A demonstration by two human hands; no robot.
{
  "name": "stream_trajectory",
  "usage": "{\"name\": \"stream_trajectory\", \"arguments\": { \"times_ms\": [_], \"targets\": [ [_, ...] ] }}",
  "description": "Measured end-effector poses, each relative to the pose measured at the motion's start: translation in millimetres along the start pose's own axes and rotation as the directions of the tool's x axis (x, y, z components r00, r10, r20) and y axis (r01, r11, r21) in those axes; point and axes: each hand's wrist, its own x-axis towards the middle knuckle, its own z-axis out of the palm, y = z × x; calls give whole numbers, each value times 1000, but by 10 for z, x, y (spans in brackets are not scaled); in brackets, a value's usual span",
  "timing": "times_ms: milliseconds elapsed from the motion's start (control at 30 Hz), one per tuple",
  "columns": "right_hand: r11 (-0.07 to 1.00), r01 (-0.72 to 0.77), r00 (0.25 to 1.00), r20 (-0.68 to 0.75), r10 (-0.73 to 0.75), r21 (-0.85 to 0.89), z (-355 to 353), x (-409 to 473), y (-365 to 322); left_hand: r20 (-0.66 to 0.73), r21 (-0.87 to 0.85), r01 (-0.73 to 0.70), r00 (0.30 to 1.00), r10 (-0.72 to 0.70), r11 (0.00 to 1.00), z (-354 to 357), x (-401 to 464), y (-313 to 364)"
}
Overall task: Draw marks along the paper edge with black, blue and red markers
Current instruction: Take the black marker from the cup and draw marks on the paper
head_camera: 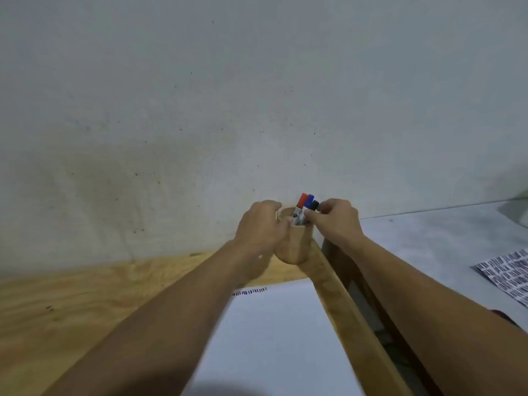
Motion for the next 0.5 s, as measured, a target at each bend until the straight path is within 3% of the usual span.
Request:
{"name": "stream_trajectory", "arguments": {
  "times_ms": [200,367,500],
  "targets": [
    [998,-42,998,-46,45,56,126,72,-9,52,-27,120,992,-119,992,123,32,-26],
    [989,-69,993,-84,80,128,122,120,7,31,-97,130,991,-128,987,114,34,-37],
    [974,2,986,-161,35,225,-23,105,-155,66,-99,130,990,-123,987,116,41,-60]
  ]
}}
